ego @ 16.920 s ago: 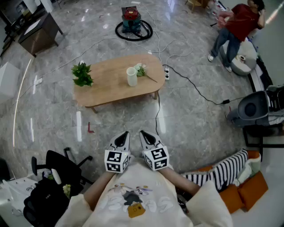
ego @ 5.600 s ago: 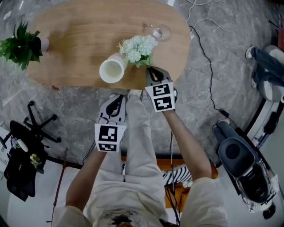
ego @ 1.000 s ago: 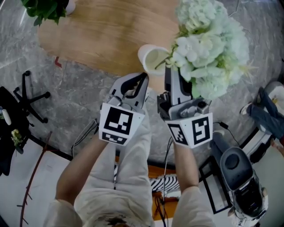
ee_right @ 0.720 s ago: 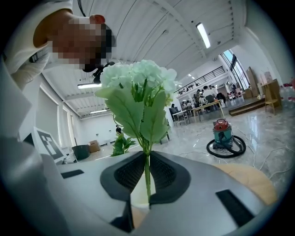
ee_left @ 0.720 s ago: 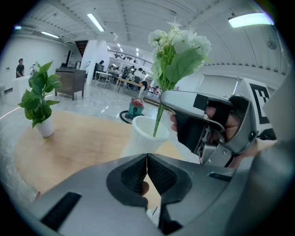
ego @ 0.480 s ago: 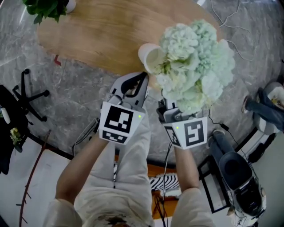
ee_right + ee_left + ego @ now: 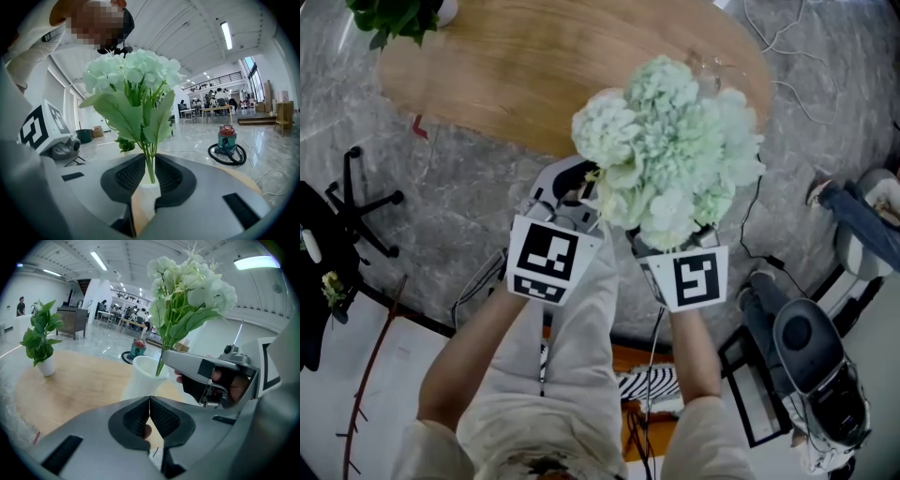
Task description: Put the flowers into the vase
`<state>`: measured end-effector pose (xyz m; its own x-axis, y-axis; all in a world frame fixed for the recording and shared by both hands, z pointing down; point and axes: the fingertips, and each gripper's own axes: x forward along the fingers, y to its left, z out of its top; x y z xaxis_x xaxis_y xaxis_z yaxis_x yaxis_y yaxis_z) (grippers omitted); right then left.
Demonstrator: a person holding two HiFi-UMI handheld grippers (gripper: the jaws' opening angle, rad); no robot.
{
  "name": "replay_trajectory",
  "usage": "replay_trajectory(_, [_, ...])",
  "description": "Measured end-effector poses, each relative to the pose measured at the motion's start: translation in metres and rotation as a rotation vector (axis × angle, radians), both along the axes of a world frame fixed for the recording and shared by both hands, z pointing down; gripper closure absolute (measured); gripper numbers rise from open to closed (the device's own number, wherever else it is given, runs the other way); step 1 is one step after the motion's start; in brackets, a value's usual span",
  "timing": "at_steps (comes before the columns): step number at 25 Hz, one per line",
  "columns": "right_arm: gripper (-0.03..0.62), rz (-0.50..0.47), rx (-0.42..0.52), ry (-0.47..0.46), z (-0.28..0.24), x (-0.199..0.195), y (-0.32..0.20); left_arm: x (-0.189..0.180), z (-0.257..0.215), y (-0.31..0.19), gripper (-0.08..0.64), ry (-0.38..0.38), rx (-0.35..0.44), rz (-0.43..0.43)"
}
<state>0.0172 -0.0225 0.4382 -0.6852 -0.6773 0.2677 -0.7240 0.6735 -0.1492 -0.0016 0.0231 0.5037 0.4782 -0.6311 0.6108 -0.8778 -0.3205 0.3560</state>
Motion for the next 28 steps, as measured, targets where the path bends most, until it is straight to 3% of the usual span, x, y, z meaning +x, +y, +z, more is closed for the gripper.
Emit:
replay_trajectory(11, [0.479,0.024,-0.051,0.037,0.01,0.017,-0.007,0.006,-0.002,-0.01,0.551,-0.004,-0.002,-0.003])
replay_trajectory(28, [0.468,0.051,-0.088,0.083,0.027,0.04,0.002,0.013,-0.001,-0.01,0.551,-0.016,-0.002,0.015])
